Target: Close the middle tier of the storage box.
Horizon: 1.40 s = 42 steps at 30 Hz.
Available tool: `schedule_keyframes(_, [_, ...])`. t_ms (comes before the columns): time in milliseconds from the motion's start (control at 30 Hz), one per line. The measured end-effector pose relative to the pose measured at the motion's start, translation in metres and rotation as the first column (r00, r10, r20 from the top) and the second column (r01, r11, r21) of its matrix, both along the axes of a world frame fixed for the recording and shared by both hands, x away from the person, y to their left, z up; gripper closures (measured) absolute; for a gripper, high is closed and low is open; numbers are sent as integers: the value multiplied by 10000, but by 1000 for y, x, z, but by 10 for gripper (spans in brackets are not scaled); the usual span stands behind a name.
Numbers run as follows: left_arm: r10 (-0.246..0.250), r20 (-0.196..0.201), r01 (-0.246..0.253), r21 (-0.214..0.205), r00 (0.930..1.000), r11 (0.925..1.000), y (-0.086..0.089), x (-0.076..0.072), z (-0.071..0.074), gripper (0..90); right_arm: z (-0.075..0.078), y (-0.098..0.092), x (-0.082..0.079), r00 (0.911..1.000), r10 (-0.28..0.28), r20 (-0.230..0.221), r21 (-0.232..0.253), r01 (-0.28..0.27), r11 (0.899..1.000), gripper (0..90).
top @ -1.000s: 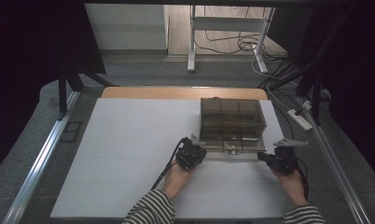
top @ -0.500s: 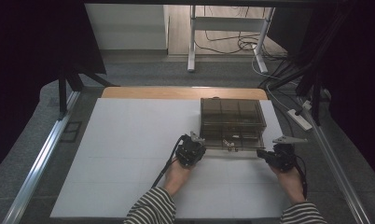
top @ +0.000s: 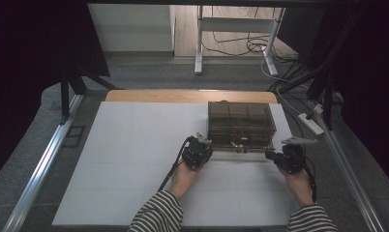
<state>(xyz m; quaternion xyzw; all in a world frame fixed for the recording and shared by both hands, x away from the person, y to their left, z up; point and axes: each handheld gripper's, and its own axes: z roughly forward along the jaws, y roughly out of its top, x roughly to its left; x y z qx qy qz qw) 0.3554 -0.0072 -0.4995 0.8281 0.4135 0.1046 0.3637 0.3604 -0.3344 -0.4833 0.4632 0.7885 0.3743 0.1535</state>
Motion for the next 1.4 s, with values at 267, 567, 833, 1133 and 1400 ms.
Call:
schedule_keyframes(267, [85, -60, -85, -51, 9999, 10000, 0, 6, 1, 886, 1, 1, 5, 10000, -87, -47, -2, 87, 10000, 894])
schedule_keyframes(567, [195, -113, -196, -96, 9997, 9998, 0, 11, 0, 886, 1, 3, 11, 9998, -185, -47, -28, 185, 9998, 894])
schedule_keyframes(833, [255, -98, -255, -33, 9996, 9997, -1, 17, 2, 885, -1, 4, 16, 9995, -272, -137, -30, 272, 9996, 895])
schedule_keyframes(1133, [364, -35, -364, -43, 9993, 9993, -3, 23, 4, 885, 1, 5, 22, 9992, -389, -127, -38, 389, 9992, 894])
schedule_keyframes(1400, [485, -36, -485, 6, 9988, 9988, -4, 29, 5, 885, 3, 9, 30, 9985, -536, -69, -99, 535, 9985, 894])
